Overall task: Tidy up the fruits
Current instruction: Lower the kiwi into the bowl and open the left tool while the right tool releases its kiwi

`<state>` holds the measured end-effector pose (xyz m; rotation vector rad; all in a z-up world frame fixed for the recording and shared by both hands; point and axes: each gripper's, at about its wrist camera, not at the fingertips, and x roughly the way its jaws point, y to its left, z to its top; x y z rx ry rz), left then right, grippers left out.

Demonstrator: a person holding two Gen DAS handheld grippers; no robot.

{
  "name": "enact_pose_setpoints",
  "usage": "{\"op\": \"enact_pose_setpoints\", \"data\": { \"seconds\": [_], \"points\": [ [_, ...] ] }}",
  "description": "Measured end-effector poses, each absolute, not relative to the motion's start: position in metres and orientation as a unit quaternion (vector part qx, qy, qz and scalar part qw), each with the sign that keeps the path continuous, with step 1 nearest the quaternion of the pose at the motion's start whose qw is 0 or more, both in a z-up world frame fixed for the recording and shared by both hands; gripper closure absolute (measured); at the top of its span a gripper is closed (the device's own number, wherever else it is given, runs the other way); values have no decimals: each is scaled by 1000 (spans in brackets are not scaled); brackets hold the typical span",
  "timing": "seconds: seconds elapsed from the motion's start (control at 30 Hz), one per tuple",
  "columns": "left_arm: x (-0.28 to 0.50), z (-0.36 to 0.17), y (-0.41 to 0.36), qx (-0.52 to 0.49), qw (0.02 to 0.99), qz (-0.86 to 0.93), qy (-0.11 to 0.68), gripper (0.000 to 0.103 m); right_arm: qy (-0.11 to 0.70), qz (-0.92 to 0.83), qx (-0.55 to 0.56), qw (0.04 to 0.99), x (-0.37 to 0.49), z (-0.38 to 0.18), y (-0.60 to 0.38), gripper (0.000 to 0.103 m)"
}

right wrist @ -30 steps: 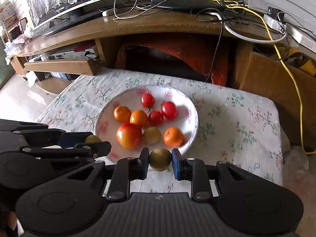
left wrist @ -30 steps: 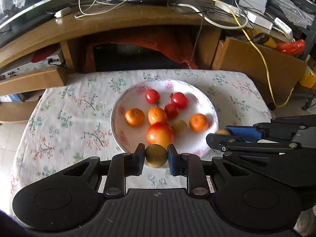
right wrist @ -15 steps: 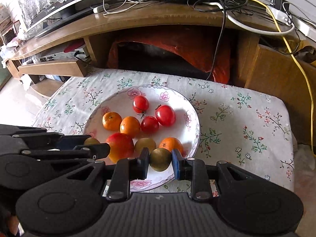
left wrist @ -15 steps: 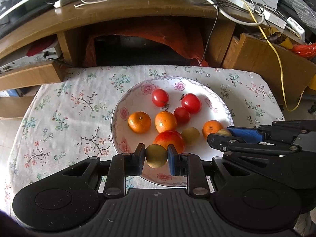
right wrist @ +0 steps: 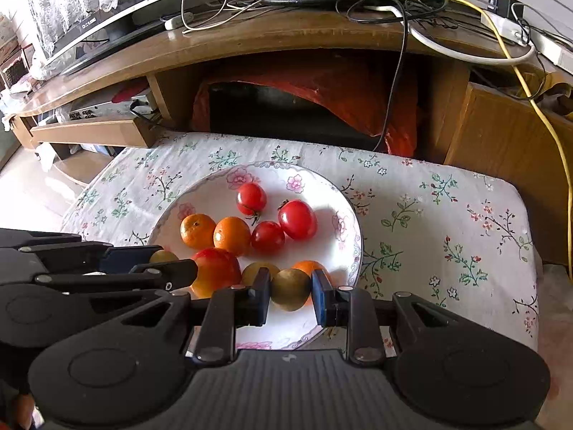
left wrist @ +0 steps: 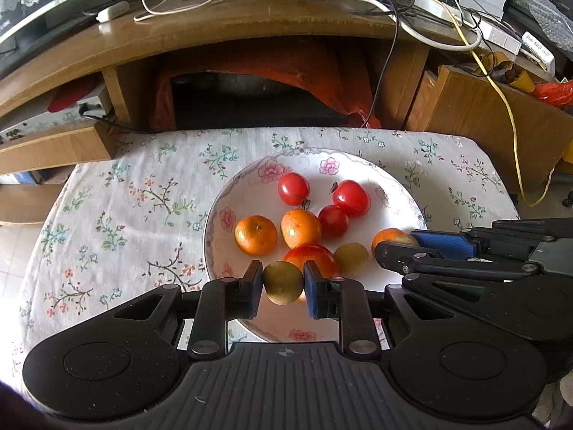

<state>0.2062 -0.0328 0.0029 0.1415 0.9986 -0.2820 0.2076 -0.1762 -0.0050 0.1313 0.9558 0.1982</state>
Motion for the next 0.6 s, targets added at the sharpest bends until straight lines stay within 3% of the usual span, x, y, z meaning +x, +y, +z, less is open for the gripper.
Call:
{"op": "enact_pose_setpoints", "data": {
  "seconds": [0.43,0.6],
  "points": [
    [213,3,-33,76,873,-124,465,67,447,86,73,888,215,-4,-177,75],
    [212,5,-30,71,874,-121,465,53,445,81,79,888,212,-2,-180,75]
  ]
}}
